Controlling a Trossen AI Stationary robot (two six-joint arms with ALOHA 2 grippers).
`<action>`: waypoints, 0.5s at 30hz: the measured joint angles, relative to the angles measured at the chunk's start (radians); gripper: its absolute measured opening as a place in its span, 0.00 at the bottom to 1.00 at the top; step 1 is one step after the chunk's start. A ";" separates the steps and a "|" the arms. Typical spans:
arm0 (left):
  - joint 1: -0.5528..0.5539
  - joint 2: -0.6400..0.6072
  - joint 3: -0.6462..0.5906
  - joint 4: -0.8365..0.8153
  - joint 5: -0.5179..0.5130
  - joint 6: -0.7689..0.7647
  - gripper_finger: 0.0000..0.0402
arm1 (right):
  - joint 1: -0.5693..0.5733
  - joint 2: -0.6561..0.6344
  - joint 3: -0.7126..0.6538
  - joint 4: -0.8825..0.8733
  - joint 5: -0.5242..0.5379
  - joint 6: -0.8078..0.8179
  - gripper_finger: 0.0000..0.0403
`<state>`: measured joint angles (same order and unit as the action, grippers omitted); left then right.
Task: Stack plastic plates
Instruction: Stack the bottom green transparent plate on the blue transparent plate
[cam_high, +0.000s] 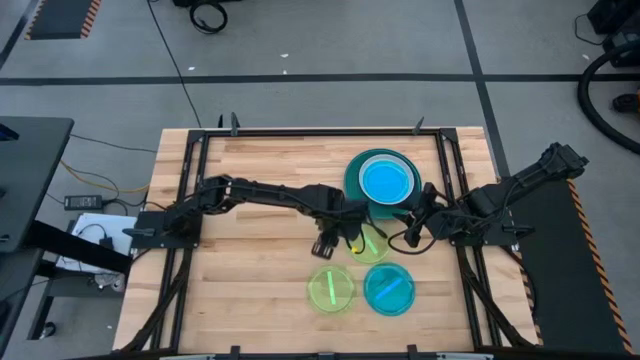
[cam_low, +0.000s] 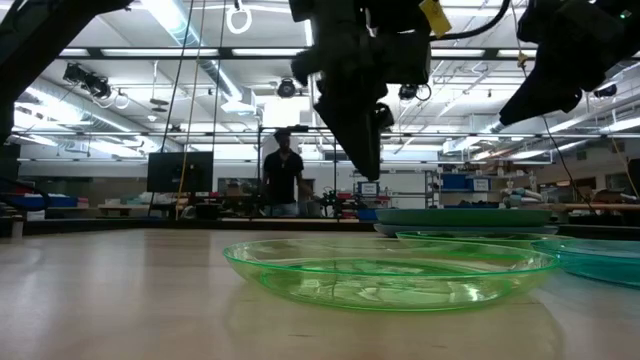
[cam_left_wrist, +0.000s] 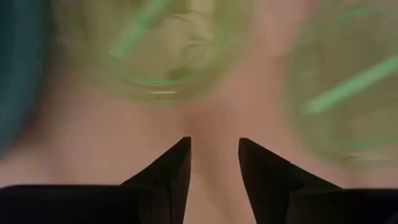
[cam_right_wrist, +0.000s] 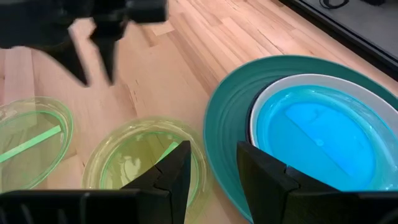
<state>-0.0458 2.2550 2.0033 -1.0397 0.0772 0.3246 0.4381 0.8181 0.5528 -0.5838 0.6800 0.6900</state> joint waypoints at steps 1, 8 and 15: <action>-0.006 0.002 0.000 -0.007 0.045 -0.042 0.35 | 0.000 0.000 -0.009 0.017 -0.001 -0.011 0.34; -0.006 0.002 -0.037 0.060 0.260 -0.244 0.35 | 0.000 0.000 -0.043 0.133 -0.051 -0.093 0.34; 0.009 0.004 -0.230 0.213 0.372 -0.416 0.35 | 0.000 0.000 -0.043 0.140 -0.053 -0.111 0.34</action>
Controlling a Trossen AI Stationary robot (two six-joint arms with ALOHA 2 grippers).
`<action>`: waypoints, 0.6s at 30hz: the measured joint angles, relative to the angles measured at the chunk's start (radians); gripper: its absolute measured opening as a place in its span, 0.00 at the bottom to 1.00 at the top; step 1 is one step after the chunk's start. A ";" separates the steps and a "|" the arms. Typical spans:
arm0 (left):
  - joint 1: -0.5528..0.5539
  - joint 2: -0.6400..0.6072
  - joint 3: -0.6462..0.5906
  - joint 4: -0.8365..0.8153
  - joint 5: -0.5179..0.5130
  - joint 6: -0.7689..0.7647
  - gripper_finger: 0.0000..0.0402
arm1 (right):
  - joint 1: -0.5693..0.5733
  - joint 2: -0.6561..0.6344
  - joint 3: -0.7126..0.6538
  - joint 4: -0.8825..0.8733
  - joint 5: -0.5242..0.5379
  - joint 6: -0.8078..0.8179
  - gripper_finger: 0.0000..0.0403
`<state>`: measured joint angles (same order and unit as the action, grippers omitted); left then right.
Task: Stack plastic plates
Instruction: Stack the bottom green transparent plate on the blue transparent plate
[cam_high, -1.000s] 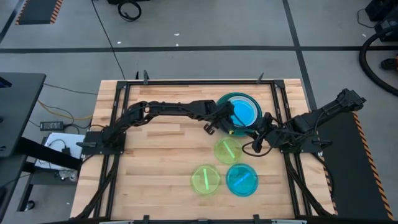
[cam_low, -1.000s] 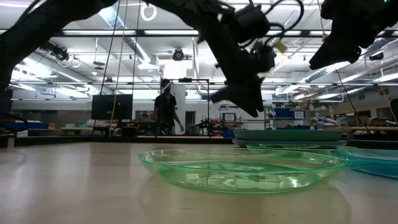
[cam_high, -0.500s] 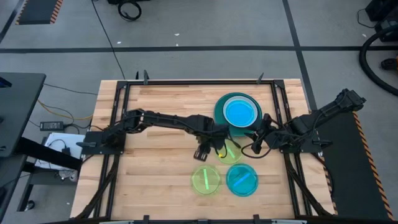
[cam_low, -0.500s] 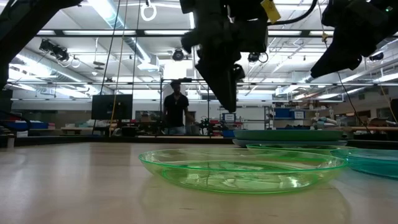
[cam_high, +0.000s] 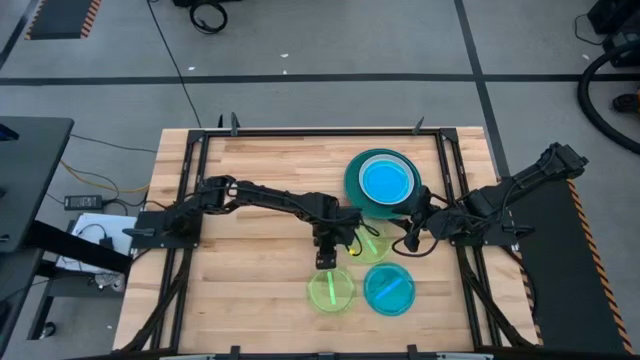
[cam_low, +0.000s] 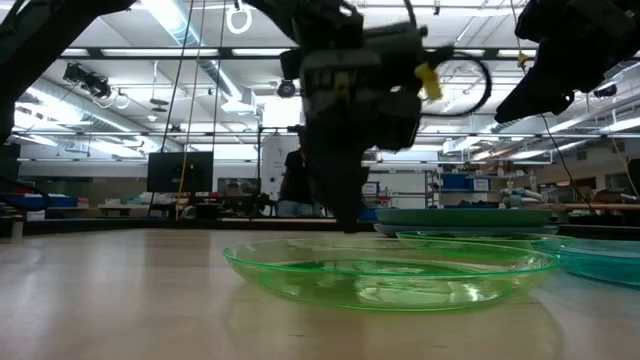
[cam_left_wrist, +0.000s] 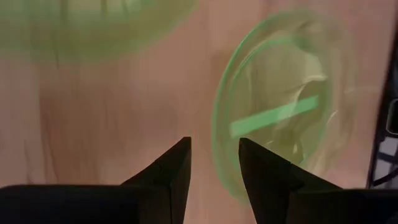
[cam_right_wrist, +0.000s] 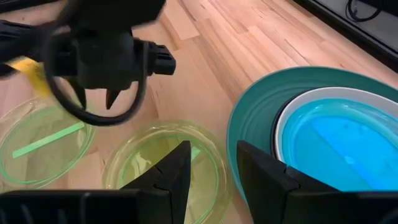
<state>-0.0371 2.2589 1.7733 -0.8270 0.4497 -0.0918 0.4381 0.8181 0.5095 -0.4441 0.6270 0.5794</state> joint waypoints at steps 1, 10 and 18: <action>0.000 0.000 -0.017 0.000 0.000 -0.011 0.35 | 0.000 0.000 0.000 0.000 0.000 -0.003 0.34; -0.018 -0.007 -0.090 0.042 0.045 -0.063 0.35 | 0.000 0.000 0.000 0.001 0.000 -0.007 0.34; -0.042 -0.012 -0.130 0.085 0.038 -0.126 0.35 | 0.000 0.000 0.000 0.001 0.000 -0.007 0.34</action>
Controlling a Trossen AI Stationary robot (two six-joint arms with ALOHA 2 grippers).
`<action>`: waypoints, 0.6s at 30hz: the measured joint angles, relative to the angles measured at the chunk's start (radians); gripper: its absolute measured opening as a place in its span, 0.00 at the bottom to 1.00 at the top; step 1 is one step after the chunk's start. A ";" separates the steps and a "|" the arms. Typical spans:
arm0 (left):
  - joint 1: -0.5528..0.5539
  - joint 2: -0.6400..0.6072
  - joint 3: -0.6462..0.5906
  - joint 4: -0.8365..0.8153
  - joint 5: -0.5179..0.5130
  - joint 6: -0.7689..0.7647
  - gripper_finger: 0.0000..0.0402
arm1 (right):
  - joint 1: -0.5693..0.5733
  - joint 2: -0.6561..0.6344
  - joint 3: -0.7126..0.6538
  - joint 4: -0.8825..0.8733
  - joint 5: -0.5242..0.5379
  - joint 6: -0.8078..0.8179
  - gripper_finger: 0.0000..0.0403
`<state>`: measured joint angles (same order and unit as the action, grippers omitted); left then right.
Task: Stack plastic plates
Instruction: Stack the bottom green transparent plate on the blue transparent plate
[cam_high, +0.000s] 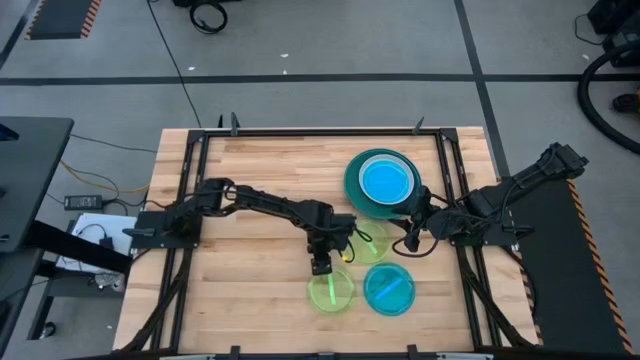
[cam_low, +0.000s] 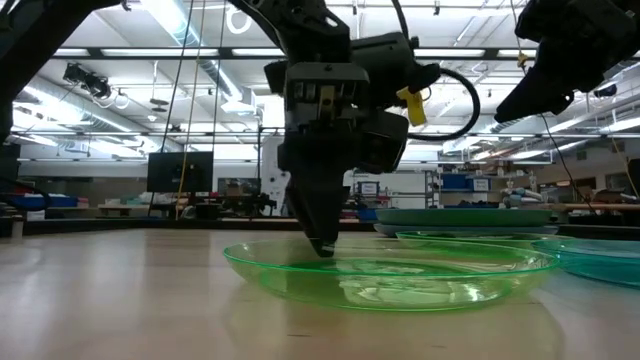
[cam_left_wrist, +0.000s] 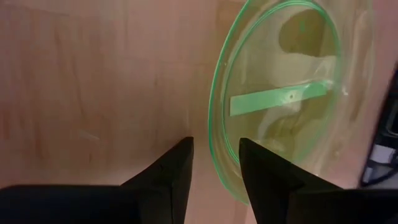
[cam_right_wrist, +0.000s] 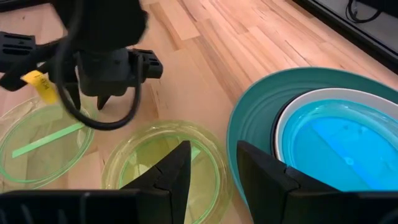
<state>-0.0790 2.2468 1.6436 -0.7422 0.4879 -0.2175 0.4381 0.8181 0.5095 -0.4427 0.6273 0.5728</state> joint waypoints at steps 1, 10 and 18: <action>-0.005 -0.001 0.000 0.000 -0.023 -0.001 0.35 | 0.000 0.000 0.000 0.000 0.000 0.000 0.34; -0.015 -0.001 0.000 -0.005 -0.093 -0.020 0.09 | 0.000 0.000 0.000 0.000 0.001 0.000 0.34; 0.004 -0.055 -0.006 -0.016 -0.106 -0.023 0.03 | 0.000 0.000 0.000 -0.001 0.001 0.000 0.34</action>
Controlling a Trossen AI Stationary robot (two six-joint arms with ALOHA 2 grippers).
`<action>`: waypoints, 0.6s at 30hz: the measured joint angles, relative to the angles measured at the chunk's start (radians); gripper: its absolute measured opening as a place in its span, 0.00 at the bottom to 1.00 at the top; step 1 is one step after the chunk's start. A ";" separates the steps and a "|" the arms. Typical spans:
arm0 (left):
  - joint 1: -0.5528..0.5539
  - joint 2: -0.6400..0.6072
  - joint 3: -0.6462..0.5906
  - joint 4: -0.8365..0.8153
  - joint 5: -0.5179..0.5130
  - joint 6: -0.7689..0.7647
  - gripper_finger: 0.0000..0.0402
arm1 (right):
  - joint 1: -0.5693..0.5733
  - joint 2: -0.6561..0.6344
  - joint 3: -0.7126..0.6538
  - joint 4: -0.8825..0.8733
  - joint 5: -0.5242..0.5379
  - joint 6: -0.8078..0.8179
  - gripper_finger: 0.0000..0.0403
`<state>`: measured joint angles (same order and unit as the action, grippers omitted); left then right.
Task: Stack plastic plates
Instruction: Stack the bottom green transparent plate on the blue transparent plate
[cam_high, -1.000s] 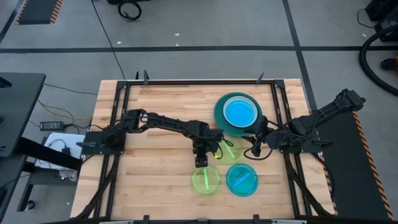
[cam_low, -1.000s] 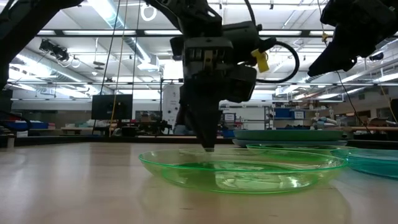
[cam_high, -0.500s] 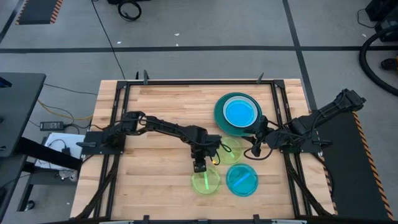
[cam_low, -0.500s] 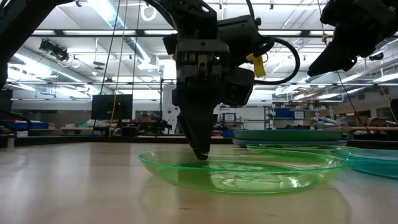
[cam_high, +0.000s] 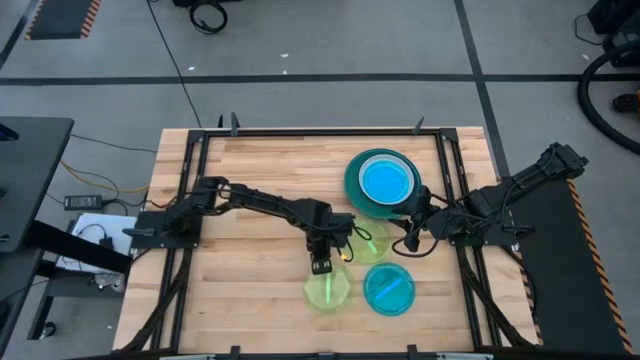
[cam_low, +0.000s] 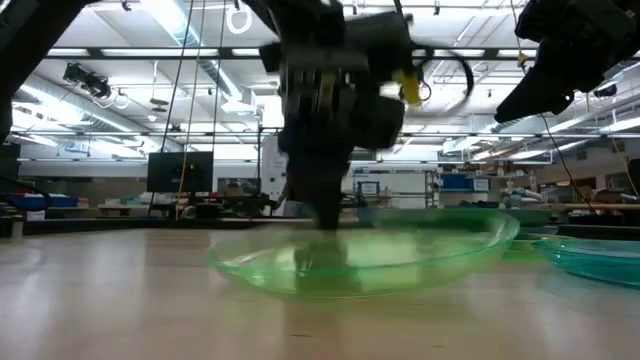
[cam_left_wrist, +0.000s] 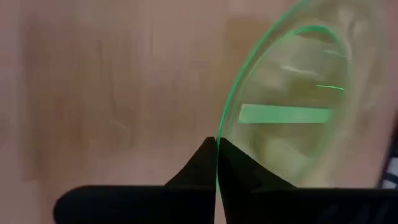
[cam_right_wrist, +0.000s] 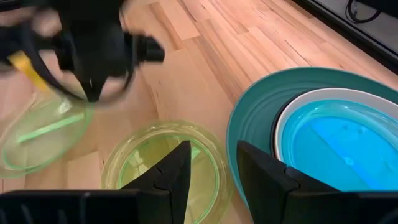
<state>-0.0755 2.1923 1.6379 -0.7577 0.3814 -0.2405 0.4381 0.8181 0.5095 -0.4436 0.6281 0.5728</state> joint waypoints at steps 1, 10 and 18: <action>0.004 -0.020 0.000 0.002 -0.006 0.000 0.02 | 0.000 0.000 0.000 0.000 0.000 0.000 0.34; 0.109 -0.115 0.002 0.047 -0.120 0.025 0.01 | 0.000 -0.018 0.043 -0.097 0.005 -0.007 0.35; 0.262 -0.105 0.004 0.262 -0.169 -0.084 0.02 | -0.002 -0.034 0.047 -0.139 0.019 0.009 0.34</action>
<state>0.1865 2.0869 1.6417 -0.4956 0.2122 -0.3240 0.4362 0.7845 0.5564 -0.5831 0.6473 0.5818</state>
